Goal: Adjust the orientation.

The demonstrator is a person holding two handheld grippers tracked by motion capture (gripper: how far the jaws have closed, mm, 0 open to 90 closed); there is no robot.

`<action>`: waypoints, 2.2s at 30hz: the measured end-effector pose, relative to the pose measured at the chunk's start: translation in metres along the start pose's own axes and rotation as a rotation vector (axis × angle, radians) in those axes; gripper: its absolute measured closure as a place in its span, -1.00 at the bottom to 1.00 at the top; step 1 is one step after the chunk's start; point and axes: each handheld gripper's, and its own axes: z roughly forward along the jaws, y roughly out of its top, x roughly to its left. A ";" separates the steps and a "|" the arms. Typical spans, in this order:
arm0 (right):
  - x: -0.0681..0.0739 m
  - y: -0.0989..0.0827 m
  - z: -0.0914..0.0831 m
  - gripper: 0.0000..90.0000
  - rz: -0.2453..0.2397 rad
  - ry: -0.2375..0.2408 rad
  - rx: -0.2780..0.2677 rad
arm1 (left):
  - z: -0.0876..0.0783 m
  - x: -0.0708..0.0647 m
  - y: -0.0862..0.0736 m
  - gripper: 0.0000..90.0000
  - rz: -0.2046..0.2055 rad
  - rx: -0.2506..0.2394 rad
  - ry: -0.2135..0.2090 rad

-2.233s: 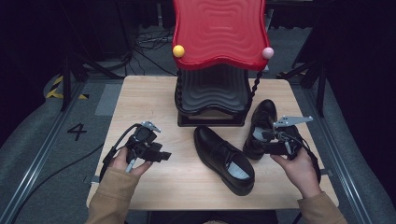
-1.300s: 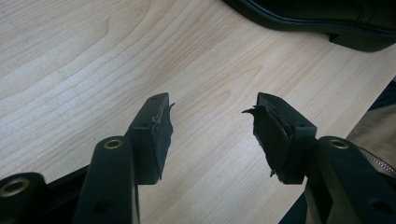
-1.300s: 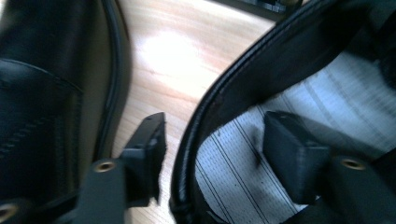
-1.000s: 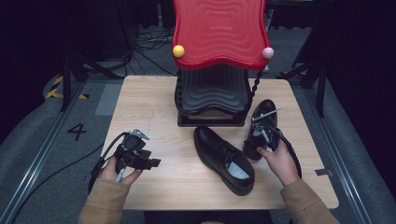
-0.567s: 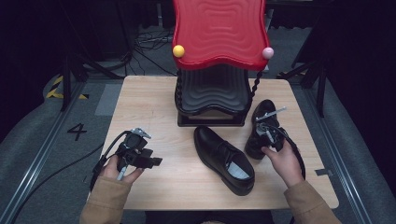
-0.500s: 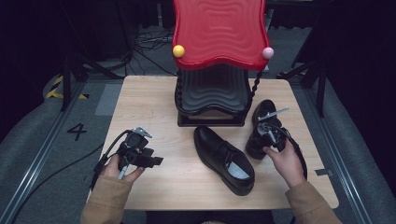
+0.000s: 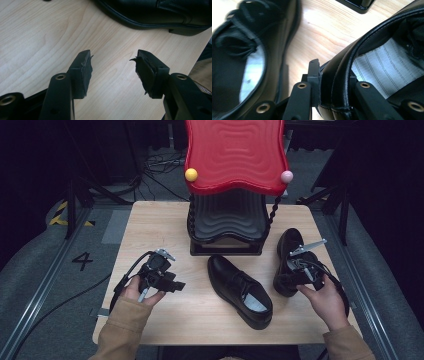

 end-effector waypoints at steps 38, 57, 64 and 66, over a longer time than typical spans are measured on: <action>0.022 -0.050 -0.005 0.67 -0.443 0.157 0.295 | 0.017 -0.005 0.029 0.04 0.053 0.024 -0.043; 0.065 -0.021 -0.035 0.16 -0.459 0.231 0.034 | 0.012 -0.007 0.022 0.04 0.046 0.025 -0.021; 0.090 -0.010 -0.001 0.19 -0.541 0.287 0.103 | 0.007 -0.004 0.011 0.04 0.022 0.017 -0.010; 0.092 -0.008 0.009 0.21 -0.545 0.300 0.136 | 0.004 -0.003 0.007 0.04 0.015 0.018 -0.003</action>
